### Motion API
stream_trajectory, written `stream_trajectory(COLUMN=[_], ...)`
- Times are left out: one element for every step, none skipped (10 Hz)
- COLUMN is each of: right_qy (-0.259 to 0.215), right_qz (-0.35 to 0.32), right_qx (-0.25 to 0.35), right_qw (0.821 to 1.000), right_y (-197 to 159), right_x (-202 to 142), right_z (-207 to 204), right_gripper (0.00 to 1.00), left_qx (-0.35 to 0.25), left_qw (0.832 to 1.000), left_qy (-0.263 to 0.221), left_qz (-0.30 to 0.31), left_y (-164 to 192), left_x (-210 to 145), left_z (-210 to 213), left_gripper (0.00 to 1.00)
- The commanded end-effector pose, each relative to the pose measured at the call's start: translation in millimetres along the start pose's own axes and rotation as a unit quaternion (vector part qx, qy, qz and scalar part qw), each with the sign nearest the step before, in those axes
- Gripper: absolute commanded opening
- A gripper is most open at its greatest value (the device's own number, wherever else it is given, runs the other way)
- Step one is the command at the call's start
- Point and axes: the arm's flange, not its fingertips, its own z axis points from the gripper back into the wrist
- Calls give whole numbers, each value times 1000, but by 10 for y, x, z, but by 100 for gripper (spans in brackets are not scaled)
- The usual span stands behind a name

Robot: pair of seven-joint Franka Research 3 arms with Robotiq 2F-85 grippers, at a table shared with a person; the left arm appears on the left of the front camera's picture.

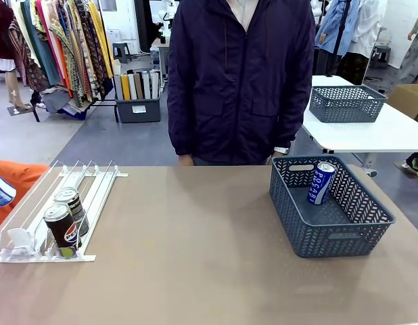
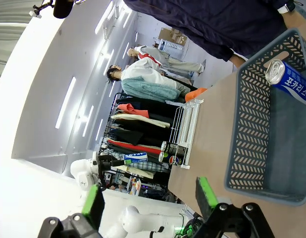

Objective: Retrieve and store the cans from the dispenser.
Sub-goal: Pick up the last remaining can from one row of the Automatic Can Dispenser and place it in the middle of the table.

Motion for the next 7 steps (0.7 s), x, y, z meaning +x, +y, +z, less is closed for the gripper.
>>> stream_trajectory(right_qy=[-4, -4, -4, -4, -4, -4, -4], right_qz=[3, 3, 3, 3, 3, 3, 3], right_qx=[5, 5, 5, 5, 5, 5, 5], right_qw=[1000, 1000, 1000, 1000, 1000, 1000, 1000], right_y=[37, 37, 37, 37, 37, 37, 37], right_x=[26, 26, 26, 26, 26, 26, 26], right_z=[-10, -10, -10, -10, -10, -10, -10], right_gripper=[100, 100, 100, 100, 100, 100, 100], left_qx=[10, 10, 3, 14, 31, 16, 43], left_qw=[1000, 1000, 1000, 999, 998, 993, 989], left_qy=[1, 1, 4, -5, -36, -70, -87], left_qz=[-4, -4, -4, -38, -42, -89, -110], left_y=[-66, -66, -32, -268, -582, -981, -1458], left_x=[75, 75, 16, 135, 307, 504, 751], left_z=[35, 35, -23, -79, -77, -71, -172], left_gripper=[0, 0, 0, 0, 0, 0, 0])
